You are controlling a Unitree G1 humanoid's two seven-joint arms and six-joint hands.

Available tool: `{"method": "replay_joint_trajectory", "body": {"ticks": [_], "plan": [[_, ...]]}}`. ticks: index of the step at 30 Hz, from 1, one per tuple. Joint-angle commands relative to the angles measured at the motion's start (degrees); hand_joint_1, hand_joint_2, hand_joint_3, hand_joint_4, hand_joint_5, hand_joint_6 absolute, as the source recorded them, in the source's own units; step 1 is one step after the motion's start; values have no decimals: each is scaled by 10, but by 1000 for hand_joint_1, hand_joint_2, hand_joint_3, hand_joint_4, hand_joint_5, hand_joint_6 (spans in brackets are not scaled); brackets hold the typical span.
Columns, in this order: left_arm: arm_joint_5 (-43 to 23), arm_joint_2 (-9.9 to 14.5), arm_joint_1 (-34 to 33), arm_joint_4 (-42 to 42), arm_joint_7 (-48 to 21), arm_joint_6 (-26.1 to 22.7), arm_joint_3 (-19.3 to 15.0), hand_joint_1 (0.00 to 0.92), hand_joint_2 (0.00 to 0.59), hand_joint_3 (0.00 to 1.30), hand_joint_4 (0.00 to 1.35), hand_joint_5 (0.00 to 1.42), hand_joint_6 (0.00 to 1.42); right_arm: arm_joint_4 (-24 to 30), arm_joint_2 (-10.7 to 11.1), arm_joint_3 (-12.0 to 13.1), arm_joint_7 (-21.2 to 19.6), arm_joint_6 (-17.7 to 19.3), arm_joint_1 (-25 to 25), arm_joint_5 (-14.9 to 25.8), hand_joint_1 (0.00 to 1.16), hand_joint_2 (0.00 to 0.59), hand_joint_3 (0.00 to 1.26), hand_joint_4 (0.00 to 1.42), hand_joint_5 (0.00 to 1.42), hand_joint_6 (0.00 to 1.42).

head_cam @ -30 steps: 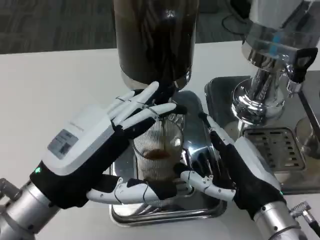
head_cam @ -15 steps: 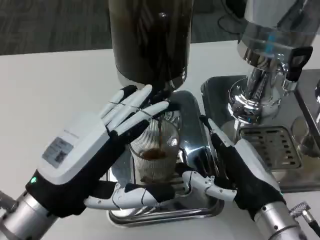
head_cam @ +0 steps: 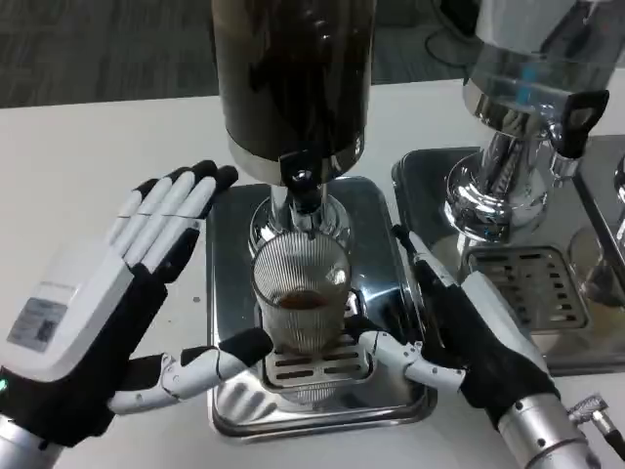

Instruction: Grasp the cup under the faucet to collect the drink, then remove the cup.

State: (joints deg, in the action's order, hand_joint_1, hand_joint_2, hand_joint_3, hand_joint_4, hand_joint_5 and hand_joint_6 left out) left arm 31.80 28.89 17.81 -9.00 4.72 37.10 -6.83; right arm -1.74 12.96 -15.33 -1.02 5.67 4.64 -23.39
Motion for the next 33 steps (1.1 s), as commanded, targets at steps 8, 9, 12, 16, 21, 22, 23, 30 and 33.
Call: {"method": "replay_joint_trajectory", "body": {"ticks": [8, 9, 12, 16, 21, 22, 23, 30, 33], "plan": [[1, -35, 67, 60, 55, -18, -27, 0, 165, 6, 0, 0, 0, -11, -5, -9, 4, 15, -18, -8, 465, 197, 0, 0, 0, 44], [2, -36, 70, 64, 58, -18, -26, 0, 166, 5, 0, 0, 0, -14, -8, -10, 4, 16, -20, -6, 465, 197, 0, 0, 0, 44], [-6, -42, 77, 90, 68, -13, -22, 0, 168, 6, 0, 0, 0, -30, -17, -10, 6, 16, -31, 1, 468, 196, 0, 0, 0, 62], [-14, -46, 79, 129, 73, -8, -15, 0, 170, 12, 0, 0, 0, -43, -21, -15, 6, 19, -43, -1, 489, 195, 0, 0, 0, 77], [-18, -45, 81, 163, 83, -4, -14, 0, 184, 50, 0, 0, 0, -65, -30, -19, 3, 20, -60, 1, 504, 189, 0, 0, 0, 99], [-18, -45, 81, 166, 84, -4, -13, 0, 189, 63, 0, 0, 0, -67, -29, -21, 5, 20, -63, -1, 506, 189, 0, 0, 0, 100], [-20, -45, 82, 169, 85, -3, -13, 0, 199, 73, 0, 0, 0, -71, -29, -22, 10, 19, -67, 2, 524, 186, 0, 0, 0, 105], [-27, -46, 88, 177, 86, -3, -9, 0, 204, 111, 0, 0, 0, -71, -30, -29, 20, 29, -67, 10, 534, 185, 0, 0, 0, 107], [-29, -44, 86, 181, 84, -3, -8, 0, 206, 126, 0, 0, 0, -66, -25, -27, 32, 42, -54, 23, 555, 191, 0, 0, 0, 97]]}}
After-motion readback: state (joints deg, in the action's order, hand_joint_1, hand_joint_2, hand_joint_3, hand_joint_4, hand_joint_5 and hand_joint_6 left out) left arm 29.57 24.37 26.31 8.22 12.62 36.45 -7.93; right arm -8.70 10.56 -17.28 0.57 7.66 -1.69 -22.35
